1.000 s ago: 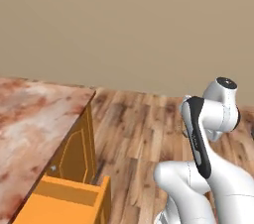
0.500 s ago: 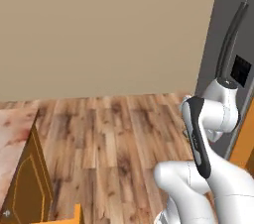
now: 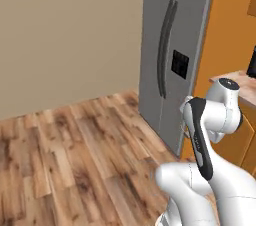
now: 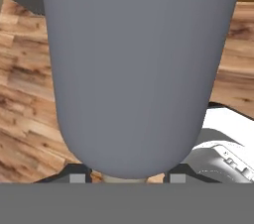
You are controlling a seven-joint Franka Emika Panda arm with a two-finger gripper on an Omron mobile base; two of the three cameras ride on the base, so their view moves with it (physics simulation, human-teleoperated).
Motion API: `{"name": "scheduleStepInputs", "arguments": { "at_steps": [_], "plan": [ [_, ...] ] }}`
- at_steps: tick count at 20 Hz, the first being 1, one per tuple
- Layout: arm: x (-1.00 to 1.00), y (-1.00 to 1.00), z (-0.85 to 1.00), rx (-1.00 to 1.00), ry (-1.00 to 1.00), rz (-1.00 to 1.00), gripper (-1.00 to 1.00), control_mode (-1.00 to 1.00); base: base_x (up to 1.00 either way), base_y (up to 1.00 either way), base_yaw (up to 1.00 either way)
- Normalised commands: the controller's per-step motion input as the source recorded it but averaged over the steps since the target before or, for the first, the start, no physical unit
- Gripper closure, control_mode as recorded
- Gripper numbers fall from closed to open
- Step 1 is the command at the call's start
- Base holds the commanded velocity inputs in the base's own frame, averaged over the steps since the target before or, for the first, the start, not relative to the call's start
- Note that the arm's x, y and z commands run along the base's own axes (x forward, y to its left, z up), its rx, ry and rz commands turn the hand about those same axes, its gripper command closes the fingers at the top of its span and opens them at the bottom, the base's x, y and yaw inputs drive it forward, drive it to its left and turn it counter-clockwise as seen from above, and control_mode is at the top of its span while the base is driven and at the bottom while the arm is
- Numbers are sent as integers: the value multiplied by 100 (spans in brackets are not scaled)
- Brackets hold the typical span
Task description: Restock the sink supplies by placing the sponge and soap dispenser on the counter and next to the sink. Make sure the soap dispenser is upright.
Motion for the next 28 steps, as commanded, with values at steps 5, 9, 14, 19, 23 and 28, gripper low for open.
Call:
{"name": "scheduleStepInputs", "arguments": {
  "at_steps": [5,9,14,19,23,28],
  "plan": [
    [0,0,0,0,0,0,100,100,0,-34,-55],
    [0,0,0,0,0,0,100,100,0,-35,-54],
    [0,0,0,0,0,0,100,100,0,-37,-53],
    [0,0,0,0,0,0,100,100,0,-38,-50],
    [0,0,0,0,0,0,100,100,8,-48,-44],
    [0,0,0,0,0,0,100,100,16,-58,-40]
  ]
}}
